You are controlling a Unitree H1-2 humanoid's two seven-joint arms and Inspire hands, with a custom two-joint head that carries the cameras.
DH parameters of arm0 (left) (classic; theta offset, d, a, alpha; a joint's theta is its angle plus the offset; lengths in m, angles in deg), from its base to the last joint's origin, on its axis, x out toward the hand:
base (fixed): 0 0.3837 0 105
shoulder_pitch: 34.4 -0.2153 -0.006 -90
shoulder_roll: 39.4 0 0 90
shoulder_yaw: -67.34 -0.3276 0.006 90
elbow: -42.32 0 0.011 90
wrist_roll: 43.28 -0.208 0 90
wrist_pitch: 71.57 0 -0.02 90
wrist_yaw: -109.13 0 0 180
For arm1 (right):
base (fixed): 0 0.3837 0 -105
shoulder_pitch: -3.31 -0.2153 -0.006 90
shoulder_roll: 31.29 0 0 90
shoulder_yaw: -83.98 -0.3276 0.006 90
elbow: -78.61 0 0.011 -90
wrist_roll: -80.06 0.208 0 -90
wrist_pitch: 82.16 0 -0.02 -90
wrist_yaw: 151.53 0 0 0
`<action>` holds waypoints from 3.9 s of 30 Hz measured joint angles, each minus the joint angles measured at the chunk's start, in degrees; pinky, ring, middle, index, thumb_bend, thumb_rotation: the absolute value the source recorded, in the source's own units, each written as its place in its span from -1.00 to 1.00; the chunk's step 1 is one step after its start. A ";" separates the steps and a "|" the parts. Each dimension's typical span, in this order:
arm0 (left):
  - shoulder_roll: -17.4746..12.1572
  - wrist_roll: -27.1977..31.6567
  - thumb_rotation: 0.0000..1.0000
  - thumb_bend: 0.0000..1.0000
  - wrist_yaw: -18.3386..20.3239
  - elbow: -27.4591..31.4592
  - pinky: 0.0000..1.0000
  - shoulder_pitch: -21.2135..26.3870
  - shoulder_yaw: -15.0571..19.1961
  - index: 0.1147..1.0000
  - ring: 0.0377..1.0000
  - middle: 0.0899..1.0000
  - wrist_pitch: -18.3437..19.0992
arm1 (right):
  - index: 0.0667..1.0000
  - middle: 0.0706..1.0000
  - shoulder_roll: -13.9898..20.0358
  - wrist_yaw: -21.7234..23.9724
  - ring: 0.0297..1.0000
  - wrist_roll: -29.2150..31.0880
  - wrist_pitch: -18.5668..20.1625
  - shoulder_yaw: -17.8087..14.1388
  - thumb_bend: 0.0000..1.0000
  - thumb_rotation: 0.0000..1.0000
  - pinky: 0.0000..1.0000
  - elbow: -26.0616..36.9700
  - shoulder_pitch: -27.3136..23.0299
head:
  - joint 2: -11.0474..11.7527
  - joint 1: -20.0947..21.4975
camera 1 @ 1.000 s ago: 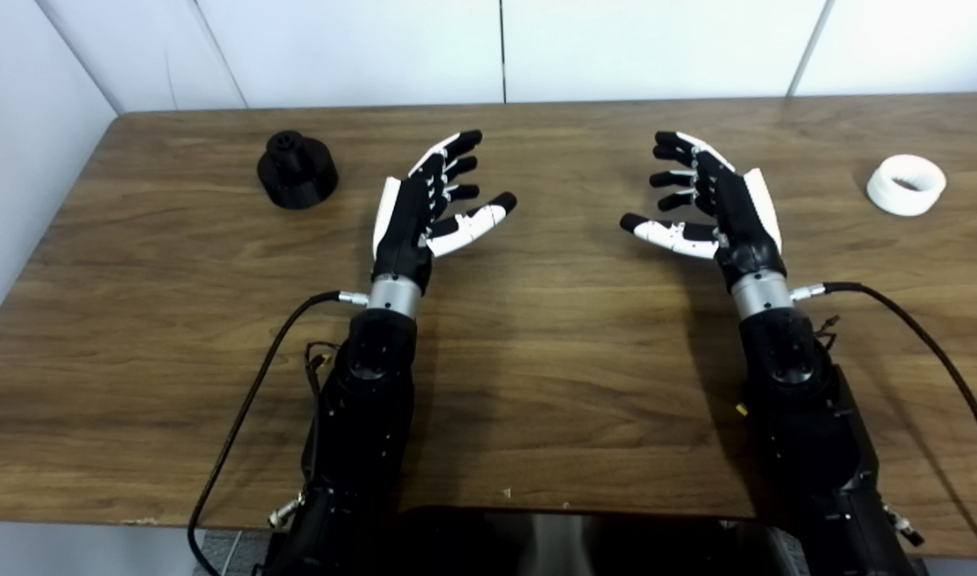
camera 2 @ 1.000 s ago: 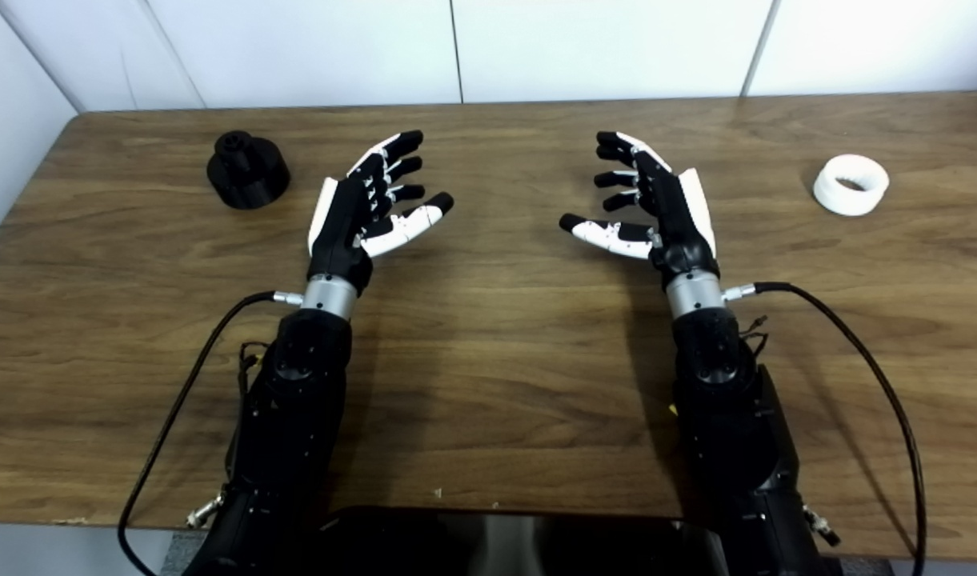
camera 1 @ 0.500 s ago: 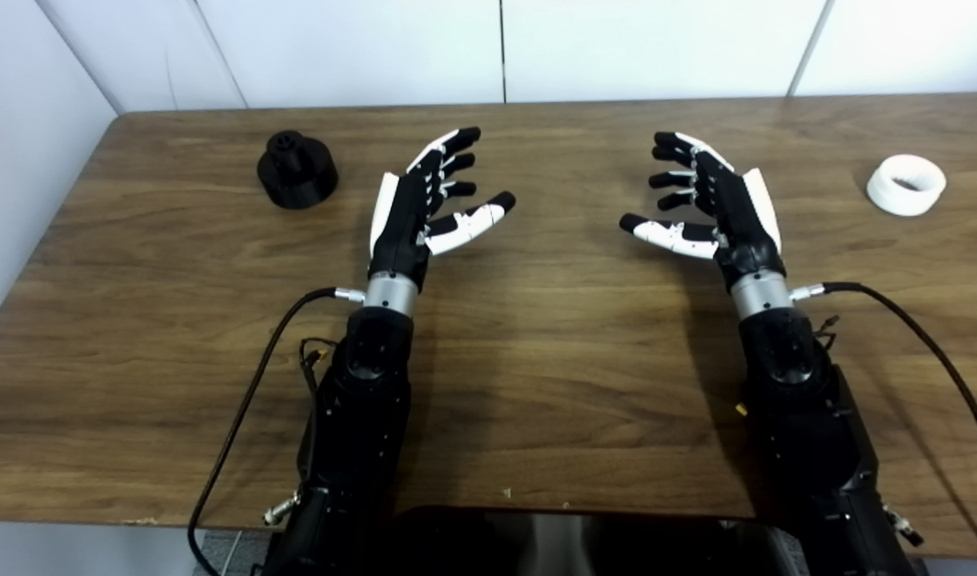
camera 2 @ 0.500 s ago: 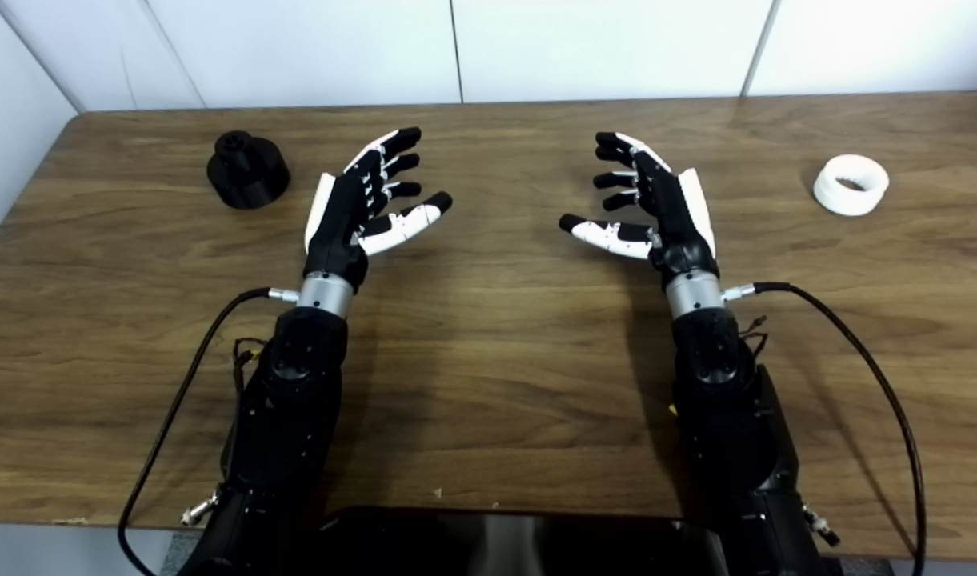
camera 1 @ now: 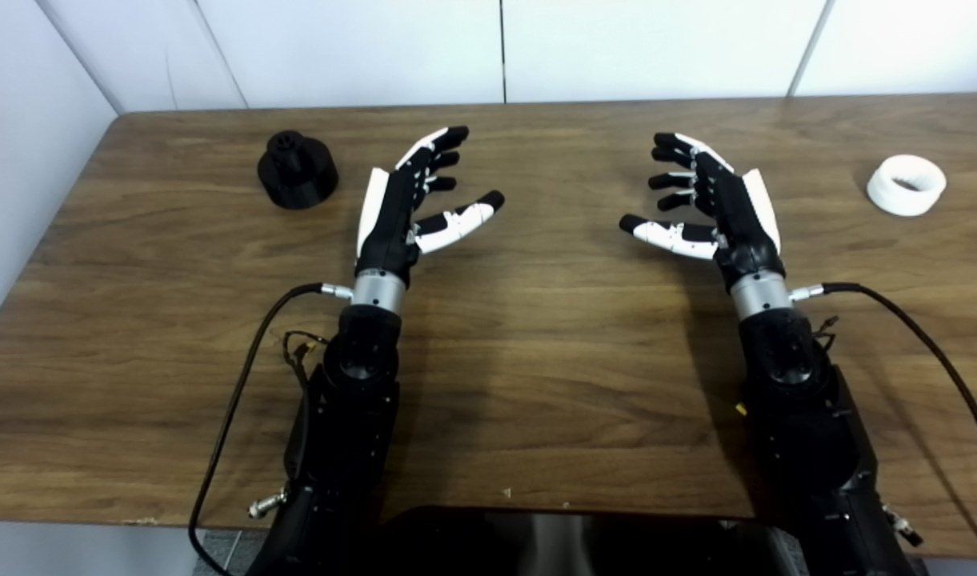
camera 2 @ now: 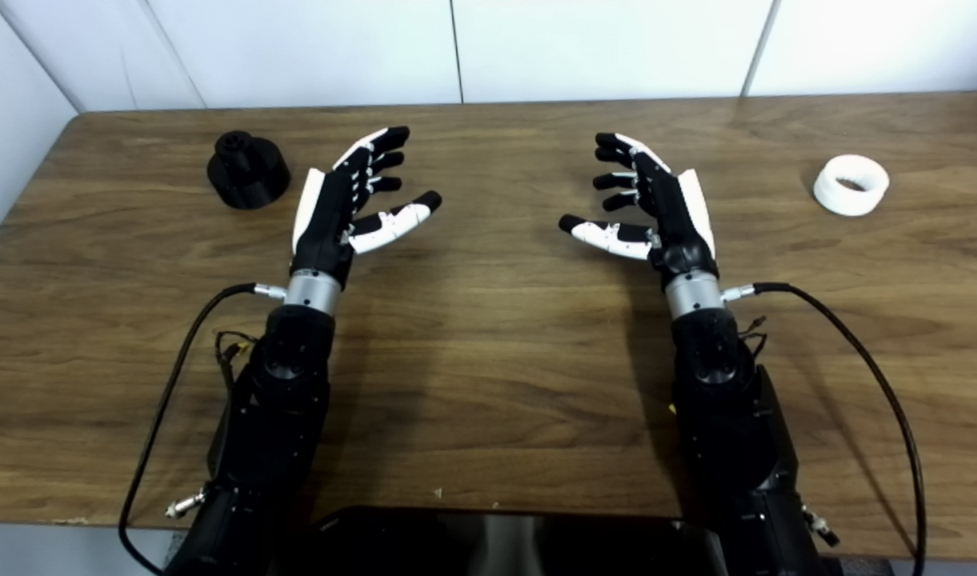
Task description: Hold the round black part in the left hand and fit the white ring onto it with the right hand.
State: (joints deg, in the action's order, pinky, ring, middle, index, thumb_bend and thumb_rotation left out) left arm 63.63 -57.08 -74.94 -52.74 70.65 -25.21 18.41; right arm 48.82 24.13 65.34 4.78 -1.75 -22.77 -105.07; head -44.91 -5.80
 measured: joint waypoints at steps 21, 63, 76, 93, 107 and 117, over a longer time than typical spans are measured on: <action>-6.50 -11.14 -0.43 0.48 -0.49 3.70 0.68 1.54 -0.26 0.65 0.82 0.80 6.13 | 0.58 0.54 0.29 -0.06 0.33 -0.10 -0.06 -0.19 0.43 -0.83 0.09 -0.48 -0.04 | 0.35 -0.97; -19.96 -23.98 -0.36 0.63 -2.91 0.95 0.90 3.61 2.72 0.67 0.90 0.87 14.78 | 0.59 0.55 1.62 0.19 0.36 0.45 -0.05 -0.35 0.42 -0.88 0.10 -0.82 -0.20 | 0.88 -2.37; -22.75 -26.50 -0.09 0.81 -3.52 -1.93 1.00 3.98 2.43 0.74 1.00 1.00 16.88 | 0.58 0.56 1.65 0.24 0.37 0.43 0.01 -0.34 0.42 -0.88 0.10 -0.77 -0.20 | 0.79 -2.29; -24.21 -24.38 0.06 1.00 0.36 -9.90 1.00 6.61 0.50 0.77 1.00 1.00 18.19 | 0.58 0.56 1.66 0.27 0.36 0.37 0.02 -0.34 0.42 -0.89 0.11 -0.71 -0.19 | 0.62 -2.11; -25.71 -23.81 0.08 1.00 0.56 -15.36 1.00 7.64 -1.57 0.75 1.00 1.00 17.24 | 0.58 0.56 1.71 0.28 0.35 0.35 0.05 -0.34 0.42 -0.88 0.09 -0.02 -0.14 | 0.53 -1.76; -25.74 -23.97 0.08 1.00 0.13 -18.28 1.00 8.61 -2.83 0.74 1.00 1.00 17.79 | 0.58 0.55 1.82 0.28 0.34 -0.04 0.08 -0.34 0.43 -0.84 0.06 0.51 -0.07 | 0.35 -1.32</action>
State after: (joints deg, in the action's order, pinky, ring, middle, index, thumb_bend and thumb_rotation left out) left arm 37.89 -81.05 -74.81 -71.02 79.26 -28.03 36.20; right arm 50.64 24.41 65.30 4.86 -2.08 -22.26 -105.15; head -44.56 -7.12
